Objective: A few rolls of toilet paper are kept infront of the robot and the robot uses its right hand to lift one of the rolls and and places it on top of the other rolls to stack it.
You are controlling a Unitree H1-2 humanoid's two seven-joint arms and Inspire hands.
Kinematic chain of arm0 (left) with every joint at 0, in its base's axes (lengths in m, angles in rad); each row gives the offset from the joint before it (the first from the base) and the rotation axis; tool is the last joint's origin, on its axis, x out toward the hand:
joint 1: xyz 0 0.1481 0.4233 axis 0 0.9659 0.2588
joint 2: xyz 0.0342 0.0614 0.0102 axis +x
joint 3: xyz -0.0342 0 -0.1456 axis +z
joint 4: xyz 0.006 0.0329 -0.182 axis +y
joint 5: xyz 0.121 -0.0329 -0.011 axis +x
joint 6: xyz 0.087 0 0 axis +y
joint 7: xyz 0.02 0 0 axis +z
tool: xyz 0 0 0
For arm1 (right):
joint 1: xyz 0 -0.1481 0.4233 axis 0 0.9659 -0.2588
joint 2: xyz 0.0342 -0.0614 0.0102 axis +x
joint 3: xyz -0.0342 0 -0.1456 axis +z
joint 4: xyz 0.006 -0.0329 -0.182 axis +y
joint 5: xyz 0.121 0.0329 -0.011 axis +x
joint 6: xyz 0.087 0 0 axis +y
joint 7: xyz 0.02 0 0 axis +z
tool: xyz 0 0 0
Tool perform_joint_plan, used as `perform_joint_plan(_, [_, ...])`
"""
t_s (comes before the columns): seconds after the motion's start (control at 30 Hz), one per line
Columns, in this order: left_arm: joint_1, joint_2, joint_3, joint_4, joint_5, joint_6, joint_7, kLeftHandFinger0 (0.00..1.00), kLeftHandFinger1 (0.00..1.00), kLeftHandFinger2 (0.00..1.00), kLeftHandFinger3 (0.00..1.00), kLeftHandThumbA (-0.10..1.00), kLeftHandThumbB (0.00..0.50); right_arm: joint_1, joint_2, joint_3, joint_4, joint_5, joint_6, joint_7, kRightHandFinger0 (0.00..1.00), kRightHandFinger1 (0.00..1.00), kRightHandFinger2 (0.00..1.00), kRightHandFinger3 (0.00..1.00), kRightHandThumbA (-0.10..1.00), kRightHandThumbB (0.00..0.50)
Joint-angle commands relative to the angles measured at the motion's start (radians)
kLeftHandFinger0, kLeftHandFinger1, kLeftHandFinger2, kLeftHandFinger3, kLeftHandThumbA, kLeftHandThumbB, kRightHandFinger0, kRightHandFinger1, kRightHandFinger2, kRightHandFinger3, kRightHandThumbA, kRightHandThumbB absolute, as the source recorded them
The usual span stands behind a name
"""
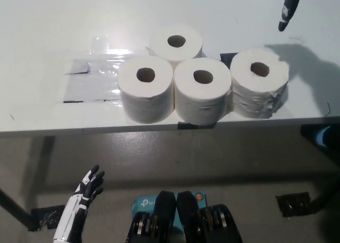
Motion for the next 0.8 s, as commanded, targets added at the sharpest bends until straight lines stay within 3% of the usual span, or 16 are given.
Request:
perform_joint_plan(0.0, [-0.011, 0.013, 0.0, -0.032, 0.01, -0.025, -0.008, 1.0, 1.0, 1.0, 1.0, 1.0, 0.161, -0.039, -0.001, -0.025, 0.015, -0.034, -0.035, 0.015, 1.0, 1.0, 1.0, 1.0, 1.0, 0.409])
perform_joint_plan(0.37, [-0.002, 0.01, -0.002, -0.036, 0.017, -0.022, -0.008, 1.0, 1.0, 1.0, 1.0, 1.0, 0.162, 0.04, 0.014, -0.071, 0.014, -0.06, -0.064, -0.102, 1.0, 1.0, 1.0, 1.0, 0.96, 0.394])
perform_joint_plan(0.43, [-0.005, 0.008, -0.001, -0.035, 0.018, -0.023, -0.006, 1.0, 1.0, 1.0, 1.0, 1.0, 0.167, 0.061, 0.021, -0.099, 0.012, -0.056, -0.053, -0.177, 1.0, 1.0, 1.0, 1.0, 0.87, 0.423])
perform_joint_plan(0.57, [-0.006, 0.008, -0.002, -0.035, 0.02, -0.025, -0.006, 1.0, 1.0, 1.0, 1.0, 1.0, 0.164, 0.082, 0.03, -0.128, 0.008, -0.058, -0.053, -0.199, 1.0, 1.0, 1.0, 1.0, 0.91, 0.439])
perform_joint_plan(0.67, [-0.007, 0.008, 0.0, -0.033, 0.018, -0.037, -0.005, 1.0, 1.0, 1.0, 1.0, 1.0, 0.155, 0.093, 0.037, -0.151, 0.013, -0.052, -0.048, -0.217, 1.0, 1.0, 1.0, 1.0, 0.88, 0.4])
perform_joint_plan(0.77, [-0.007, 0.007, -0.001, -0.039, 0.022, -0.03, -0.004, 1.0, 1.0, 1.0, 1.0, 1.0, 0.17, 0.103, 0.042, -0.172, 0.013, -0.056, -0.04, -0.273, 1.0, 1.0, 1.0, 1.0, 0.86, 0.425])
